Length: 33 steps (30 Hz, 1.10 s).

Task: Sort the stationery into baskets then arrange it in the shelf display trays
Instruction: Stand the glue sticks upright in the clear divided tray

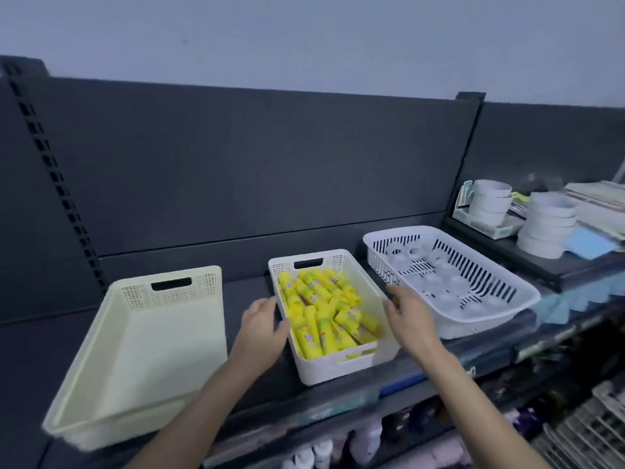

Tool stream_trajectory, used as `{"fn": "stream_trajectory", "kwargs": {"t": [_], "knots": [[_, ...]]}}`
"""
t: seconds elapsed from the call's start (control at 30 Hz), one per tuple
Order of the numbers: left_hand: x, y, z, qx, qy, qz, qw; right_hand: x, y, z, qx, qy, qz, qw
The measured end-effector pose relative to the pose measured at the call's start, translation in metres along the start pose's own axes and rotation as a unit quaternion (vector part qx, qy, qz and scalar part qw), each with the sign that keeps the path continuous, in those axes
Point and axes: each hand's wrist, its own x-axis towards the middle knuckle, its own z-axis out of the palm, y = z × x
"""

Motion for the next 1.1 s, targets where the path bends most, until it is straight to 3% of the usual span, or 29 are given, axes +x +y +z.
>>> {"fn": "stream_trajectory", "kwargs": {"t": [0.17,0.4,0.53,0.73,0.9,1.1], "knots": [[0.016,0.032,0.033,-0.044,0.056,-0.088,0.994,0.049,0.046,-0.009,-0.027,-0.083,-0.031,0.996],[0.034,0.025,0.05,-0.081,0.123,-0.206,0.967,0.084,0.049,0.016,0.017,-0.182,-0.041,0.982],[0.042,0.016,0.05,-0.018,0.145,-0.192,0.97,0.09,0.046,0.032,0.063,-0.179,-0.016,0.982],[0.033,0.033,0.038,0.014,0.208,-0.148,0.967,0.084,0.039,0.022,0.115,-0.107,-0.018,0.987],[-0.006,0.074,0.006,-0.013,0.303,-0.107,0.947,0.08,0.009,-0.03,0.163,-0.079,-0.14,0.973],[-0.087,0.102,-0.028,0.003,0.436,-0.116,0.893,0.05,-0.043,-0.08,0.226,-0.109,-0.252,0.935]]}}
